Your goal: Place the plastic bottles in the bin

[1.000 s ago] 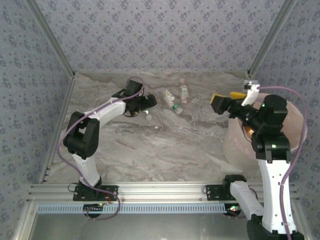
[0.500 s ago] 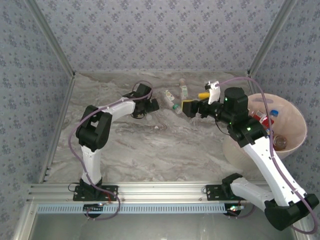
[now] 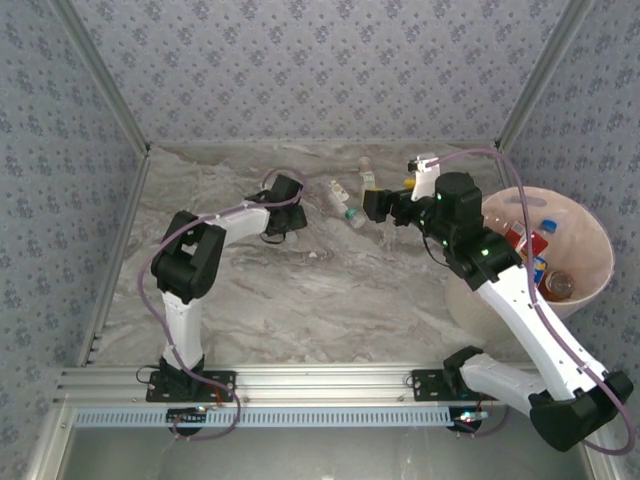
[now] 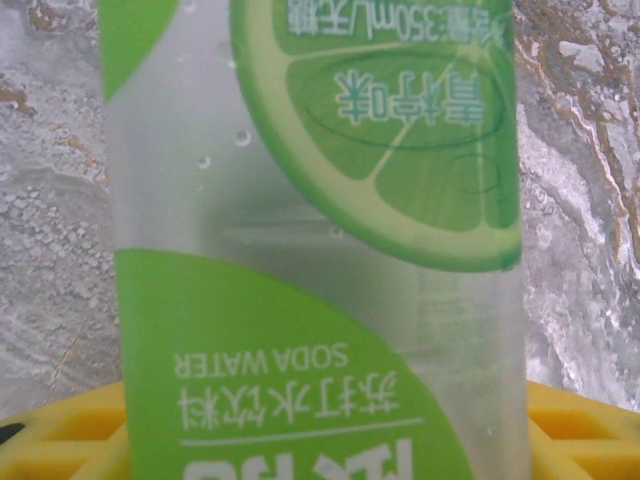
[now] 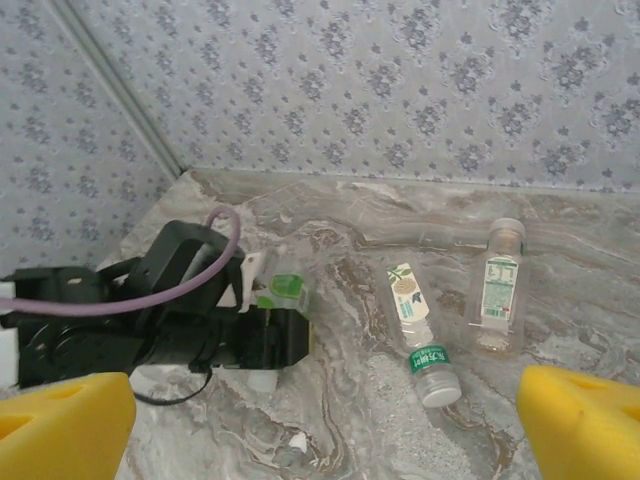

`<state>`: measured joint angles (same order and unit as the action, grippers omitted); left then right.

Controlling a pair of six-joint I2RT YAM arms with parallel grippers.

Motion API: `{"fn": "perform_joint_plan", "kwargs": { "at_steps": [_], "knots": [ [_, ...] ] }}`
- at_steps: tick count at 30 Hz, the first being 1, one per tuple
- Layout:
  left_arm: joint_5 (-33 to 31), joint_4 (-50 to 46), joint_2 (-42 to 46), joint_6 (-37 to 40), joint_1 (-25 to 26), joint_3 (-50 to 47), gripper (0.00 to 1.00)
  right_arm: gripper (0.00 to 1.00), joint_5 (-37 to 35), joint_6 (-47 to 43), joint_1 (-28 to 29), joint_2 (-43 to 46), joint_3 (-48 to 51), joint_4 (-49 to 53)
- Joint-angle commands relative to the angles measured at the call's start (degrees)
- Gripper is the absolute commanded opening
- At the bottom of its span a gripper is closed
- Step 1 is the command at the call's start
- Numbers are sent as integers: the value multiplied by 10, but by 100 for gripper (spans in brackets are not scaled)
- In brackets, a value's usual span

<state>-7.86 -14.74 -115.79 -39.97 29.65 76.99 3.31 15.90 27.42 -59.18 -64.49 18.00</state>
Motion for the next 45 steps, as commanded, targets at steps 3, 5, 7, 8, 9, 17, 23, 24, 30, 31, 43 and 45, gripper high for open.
{"fn": "perform_joint_plan", "kwargs": {
  "at_steps": [3,5,7,8,9,17,23,24,30,31,43,45],
  "knots": [
    [53,62,103,58,-1,-60,59,100,-48,65,2,-26,-2,-24],
    [102,122,152,81,-1,-104,59,100,-48,68,2,-37,-14,-10],
    [154,176,198,102,1,-138,59,100,-28,76,2,-46,-19,-12],
    [174,194,218,114,3,-149,59,100,-11,83,2,-50,-22,-15],
    [191,210,239,128,6,-160,58,100,8,98,2,-55,-25,-21],
    [230,245,357,244,62,-194,57,100,111,155,5,-136,-111,-13],
    [216,221,384,296,106,-180,57,100,165,197,11,-177,-116,-66],
    [216,224,385,299,111,-180,57,100,163,197,12,-182,-115,-69],
    [196,218,379,315,135,-169,57,99,199,221,21,-205,-115,-74],
    [195,222,379,314,137,-169,57,97,188,227,22,-206,-113,-68],
    [216,248,374,291,141,-170,57,61,219,251,17,-196,-71,-112],
    [218,245,372,289,141,-169,58,56,215,243,15,-188,-67,-110]
  ]
}}
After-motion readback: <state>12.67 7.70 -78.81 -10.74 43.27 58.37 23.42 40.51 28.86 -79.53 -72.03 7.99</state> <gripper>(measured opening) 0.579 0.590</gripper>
